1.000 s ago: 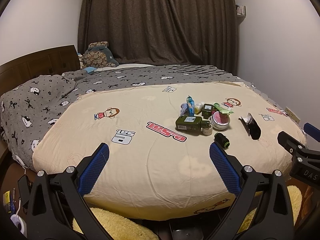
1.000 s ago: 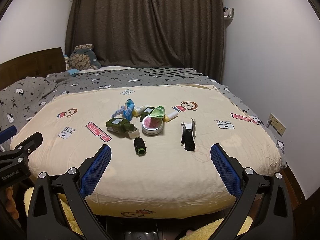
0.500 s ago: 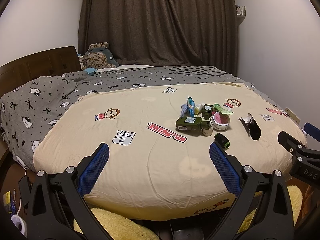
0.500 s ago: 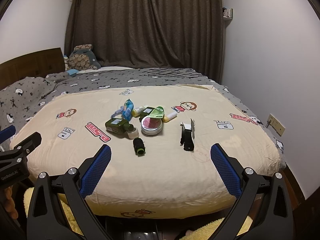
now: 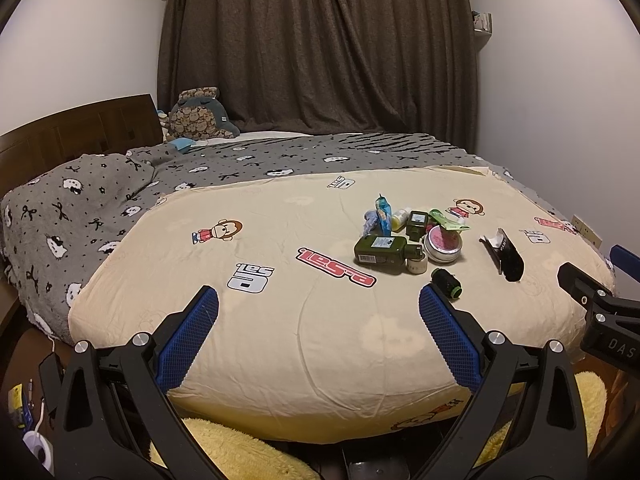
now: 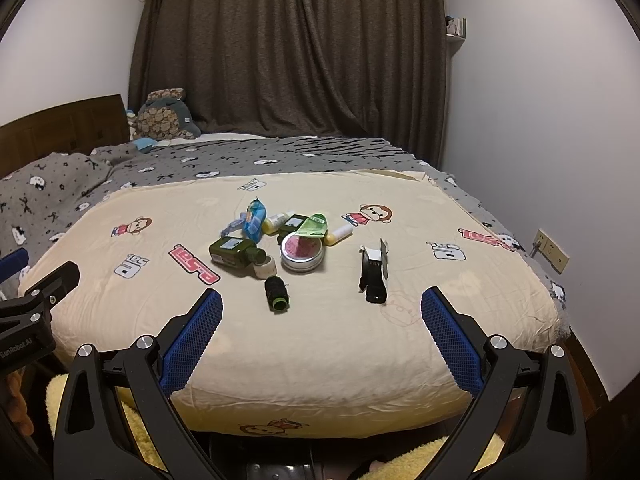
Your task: Collect trash
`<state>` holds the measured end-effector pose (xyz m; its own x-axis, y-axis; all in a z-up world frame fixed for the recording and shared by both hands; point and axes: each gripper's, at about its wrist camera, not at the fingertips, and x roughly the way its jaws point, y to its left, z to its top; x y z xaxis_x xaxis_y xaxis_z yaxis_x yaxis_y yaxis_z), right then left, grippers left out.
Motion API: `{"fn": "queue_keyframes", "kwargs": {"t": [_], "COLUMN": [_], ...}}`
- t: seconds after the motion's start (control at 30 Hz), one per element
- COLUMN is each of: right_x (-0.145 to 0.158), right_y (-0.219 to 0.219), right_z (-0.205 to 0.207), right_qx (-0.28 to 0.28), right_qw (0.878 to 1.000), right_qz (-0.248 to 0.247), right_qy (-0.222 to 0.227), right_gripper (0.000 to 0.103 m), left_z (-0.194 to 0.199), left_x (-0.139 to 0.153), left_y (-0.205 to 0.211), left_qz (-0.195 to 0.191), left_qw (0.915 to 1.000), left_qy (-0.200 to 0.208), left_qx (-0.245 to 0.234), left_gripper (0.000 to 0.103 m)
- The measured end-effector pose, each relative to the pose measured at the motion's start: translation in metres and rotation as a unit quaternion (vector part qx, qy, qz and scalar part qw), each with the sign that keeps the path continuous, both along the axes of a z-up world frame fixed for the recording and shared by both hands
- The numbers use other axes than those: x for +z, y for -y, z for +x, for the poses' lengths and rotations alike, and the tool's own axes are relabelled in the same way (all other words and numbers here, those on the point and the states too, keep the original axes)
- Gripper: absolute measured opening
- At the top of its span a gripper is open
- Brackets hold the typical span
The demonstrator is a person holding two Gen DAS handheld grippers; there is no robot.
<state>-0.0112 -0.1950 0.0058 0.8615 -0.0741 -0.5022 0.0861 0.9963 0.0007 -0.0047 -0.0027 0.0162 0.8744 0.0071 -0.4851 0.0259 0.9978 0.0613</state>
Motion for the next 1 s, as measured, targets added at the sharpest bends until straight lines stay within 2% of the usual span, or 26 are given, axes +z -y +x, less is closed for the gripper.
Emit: {"fn": "queue_keyframes", "kwargs": {"t": [0.37, 0.57, 0.67, 0.77, 0.87, 1.0], "right_x": [0.000, -0.004, -0.010, -0.017, -0.028, -0.044], "right_y": [0.001, 0.005, 0.006, 0.005, 0.009, 0.020], "right_z": [0.001, 0.006, 0.011, 0.017, 0.026, 0.040], "right_qx": [-0.001, 0.013, 0.023, 0.022, 0.011, 0.005], "right_qw": [1.000, 1.000, 0.999, 0.999, 1.000, 0.999], "right_qz": [-0.001, 0.018, 0.033, 0.024, 0.018, 0.039], "right_qy": [0.000, 0.009, 0.010, 0.010, -0.003, -0.027], "right_gripper": [0.100, 0.100, 0.100, 0.100, 0.100, 0.100], "left_z": [0.001, 0.005, 0.011, 0.016, 0.027, 0.043], "left_x": [0.000, -0.002, -0.009, -0.019, -0.031, -0.047], "left_y": [-0.001, -0.002, -0.004, -0.003, -0.001, 0.000], "left_qz": [0.000, -0.001, -0.002, 0.004, 0.016, 0.017], "left_qw": [1.0000, 1.0000, 1.0000, 0.9999, 0.9997, 0.9993], "left_qy": [0.002, 0.000, -0.003, -0.005, -0.014, -0.035], "left_qx": [0.001, 0.001, -0.002, -0.008, -0.006, -0.002], "left_gripper": [0.095, 0.095, 0.095, 0.095, 0.095, 0.095]}}
